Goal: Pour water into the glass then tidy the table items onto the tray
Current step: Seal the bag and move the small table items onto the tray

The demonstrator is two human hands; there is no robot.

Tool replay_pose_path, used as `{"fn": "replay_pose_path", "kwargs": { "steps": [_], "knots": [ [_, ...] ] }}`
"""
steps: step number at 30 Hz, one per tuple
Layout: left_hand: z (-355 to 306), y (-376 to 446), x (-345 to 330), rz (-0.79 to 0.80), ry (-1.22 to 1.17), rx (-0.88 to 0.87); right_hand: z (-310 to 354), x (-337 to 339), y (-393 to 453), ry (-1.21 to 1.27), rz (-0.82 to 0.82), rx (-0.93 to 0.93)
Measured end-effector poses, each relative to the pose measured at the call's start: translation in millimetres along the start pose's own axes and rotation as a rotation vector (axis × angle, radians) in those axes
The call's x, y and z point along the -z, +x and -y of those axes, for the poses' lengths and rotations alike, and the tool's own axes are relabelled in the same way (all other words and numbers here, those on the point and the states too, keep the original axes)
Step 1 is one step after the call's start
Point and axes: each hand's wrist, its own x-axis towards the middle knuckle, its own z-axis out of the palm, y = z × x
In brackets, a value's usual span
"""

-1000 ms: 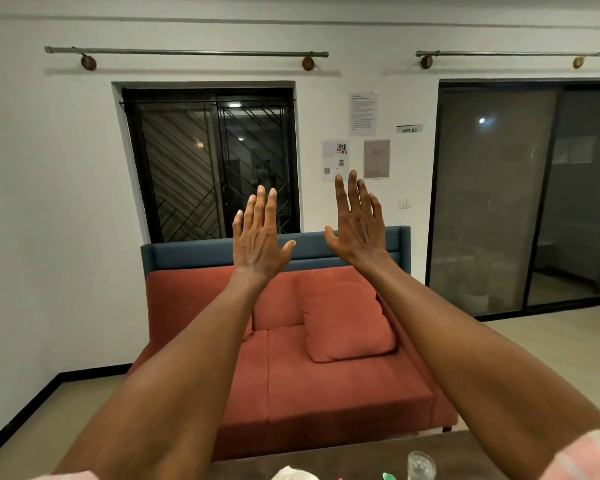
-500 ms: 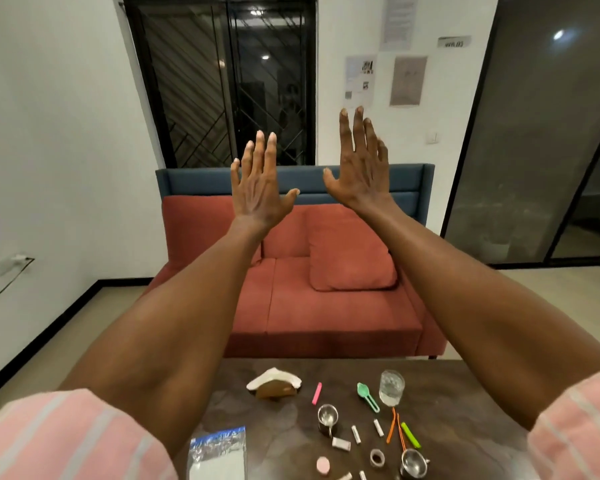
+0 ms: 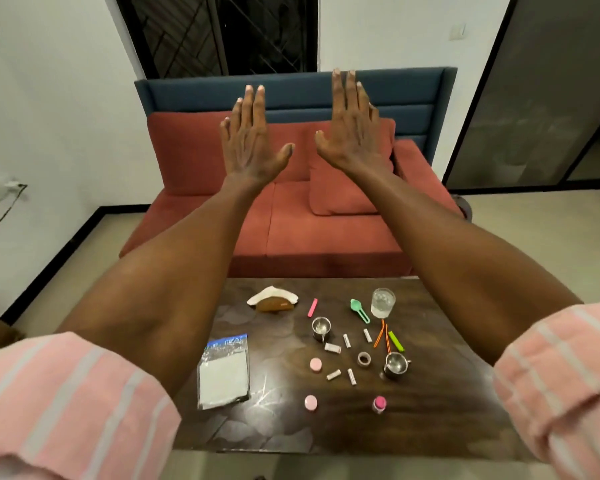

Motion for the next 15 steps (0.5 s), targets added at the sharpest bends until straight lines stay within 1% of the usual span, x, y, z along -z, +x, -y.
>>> {"fn": "replay_pose_path", "kwargs": {
  "steps": [6,9,12,15],
  "knots": [
    [8,-41,-64,0.181,-0.062,0.024,-9,-60,-25,0.044,0.119,-0.076],
    [12,-68,-104,0.32,-0.126,0.045,-18,-99,-48,0.053,0.235,-0.14],
    [19,-100,-147,0.472,-0.166,0.029,-33,-140,-79,0.046,0.381,-0.232],
    [26,-133,-185,0.59,-0.19,0.037,-48,-176,-117,0.033,0.459,-0.332]
  ]
}}
